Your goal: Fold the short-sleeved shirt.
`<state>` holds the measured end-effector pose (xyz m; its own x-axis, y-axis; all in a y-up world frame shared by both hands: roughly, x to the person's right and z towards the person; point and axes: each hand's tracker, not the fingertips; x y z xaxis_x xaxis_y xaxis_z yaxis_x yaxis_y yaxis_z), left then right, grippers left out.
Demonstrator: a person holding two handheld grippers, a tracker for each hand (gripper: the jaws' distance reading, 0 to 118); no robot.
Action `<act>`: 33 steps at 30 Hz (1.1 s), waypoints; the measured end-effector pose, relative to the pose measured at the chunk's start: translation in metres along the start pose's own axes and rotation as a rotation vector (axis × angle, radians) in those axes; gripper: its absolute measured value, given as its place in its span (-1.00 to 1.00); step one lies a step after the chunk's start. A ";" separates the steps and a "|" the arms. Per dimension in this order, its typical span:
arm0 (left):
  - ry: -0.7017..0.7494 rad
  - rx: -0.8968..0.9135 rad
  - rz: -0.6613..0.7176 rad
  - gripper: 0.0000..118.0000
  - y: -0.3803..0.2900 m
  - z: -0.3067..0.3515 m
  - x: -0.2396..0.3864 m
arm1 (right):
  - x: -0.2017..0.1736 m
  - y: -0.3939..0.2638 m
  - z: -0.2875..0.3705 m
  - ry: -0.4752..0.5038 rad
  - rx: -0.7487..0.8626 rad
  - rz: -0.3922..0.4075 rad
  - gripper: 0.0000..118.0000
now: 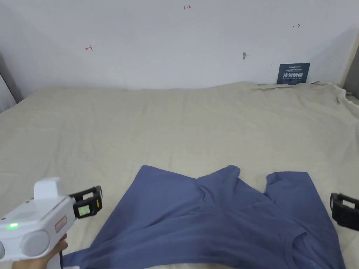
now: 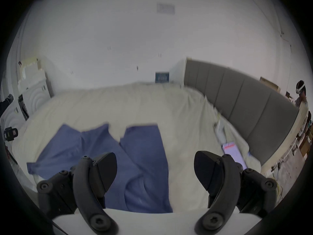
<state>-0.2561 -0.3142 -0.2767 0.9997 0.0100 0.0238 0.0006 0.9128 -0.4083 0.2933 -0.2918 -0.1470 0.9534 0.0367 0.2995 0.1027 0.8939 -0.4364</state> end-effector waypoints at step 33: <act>-0.085 0.115 -0.024 -1.00 0.016 0.012 0.046 | -0.016 0.017 0.034 -0.006 0.231 0.001 -1.00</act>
<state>-0.2101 -0.2942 -0.2713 0.9936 0.0175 0.1119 0.0169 0.9540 -0.2994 0.2706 -0.2618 -0.1302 0.9517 0.0397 0.3044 0.0335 0.9723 -0.2314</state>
